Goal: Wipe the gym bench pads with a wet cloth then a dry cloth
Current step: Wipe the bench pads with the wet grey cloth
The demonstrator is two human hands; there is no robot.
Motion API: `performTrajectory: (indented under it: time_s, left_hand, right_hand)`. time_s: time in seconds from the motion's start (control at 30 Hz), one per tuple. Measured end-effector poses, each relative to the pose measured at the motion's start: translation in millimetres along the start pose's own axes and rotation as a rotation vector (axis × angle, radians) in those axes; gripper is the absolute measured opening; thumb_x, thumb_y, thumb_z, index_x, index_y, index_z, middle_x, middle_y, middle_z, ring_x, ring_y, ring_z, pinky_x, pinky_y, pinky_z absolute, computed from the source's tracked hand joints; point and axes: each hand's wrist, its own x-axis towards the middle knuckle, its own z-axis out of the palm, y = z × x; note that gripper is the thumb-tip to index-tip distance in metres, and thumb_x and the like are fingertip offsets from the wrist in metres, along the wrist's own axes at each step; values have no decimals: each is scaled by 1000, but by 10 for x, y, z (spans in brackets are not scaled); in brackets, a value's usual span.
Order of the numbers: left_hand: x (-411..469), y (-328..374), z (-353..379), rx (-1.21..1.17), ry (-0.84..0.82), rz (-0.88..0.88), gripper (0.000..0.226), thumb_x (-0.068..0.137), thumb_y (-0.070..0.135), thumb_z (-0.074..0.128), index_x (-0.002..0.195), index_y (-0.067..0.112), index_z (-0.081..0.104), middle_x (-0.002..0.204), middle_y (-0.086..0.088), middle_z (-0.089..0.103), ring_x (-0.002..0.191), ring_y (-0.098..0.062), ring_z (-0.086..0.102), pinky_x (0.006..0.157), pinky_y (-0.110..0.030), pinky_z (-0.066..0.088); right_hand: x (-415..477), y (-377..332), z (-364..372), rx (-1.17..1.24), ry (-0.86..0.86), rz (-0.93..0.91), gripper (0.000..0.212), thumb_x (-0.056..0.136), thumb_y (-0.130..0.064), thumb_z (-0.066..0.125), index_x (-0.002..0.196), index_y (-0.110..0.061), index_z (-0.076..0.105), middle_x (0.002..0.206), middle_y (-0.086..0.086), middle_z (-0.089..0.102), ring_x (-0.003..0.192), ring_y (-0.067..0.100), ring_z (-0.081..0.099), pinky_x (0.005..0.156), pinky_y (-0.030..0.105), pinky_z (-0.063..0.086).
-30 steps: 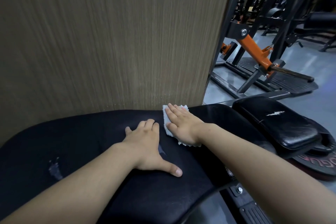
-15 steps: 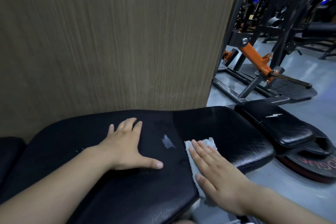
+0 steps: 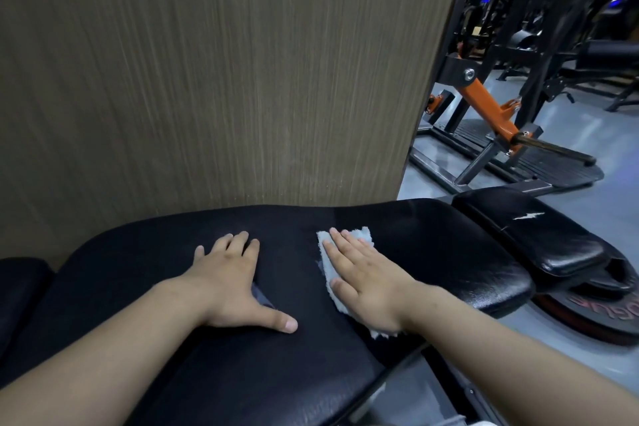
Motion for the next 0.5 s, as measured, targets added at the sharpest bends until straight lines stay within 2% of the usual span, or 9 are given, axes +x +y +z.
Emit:
performTrajectory:
  time_s: [0.27,0.5]
  left_hand:
    - [43,-18,0,6,4,-2,158,38,103,49,158,16,-6,165,-2,-9,151,-23,-11,122,-55,4]
    - [48,-3,-49,16,-1,-9,155,40,101,53,158,15,-1,164,0,-4,151,-23,-6,121,-56,7]
  right_hand:
    - [839,164,-116,0,8,37,63,104,-42,19,157,-15,-5,165,4,-11,150,15,-13,120,29,-11]
    - [997,131,-180,3,16,57,62,105,-40,19,157,-15,-2,165,4,-8,151,16,-8,113,24,-13]
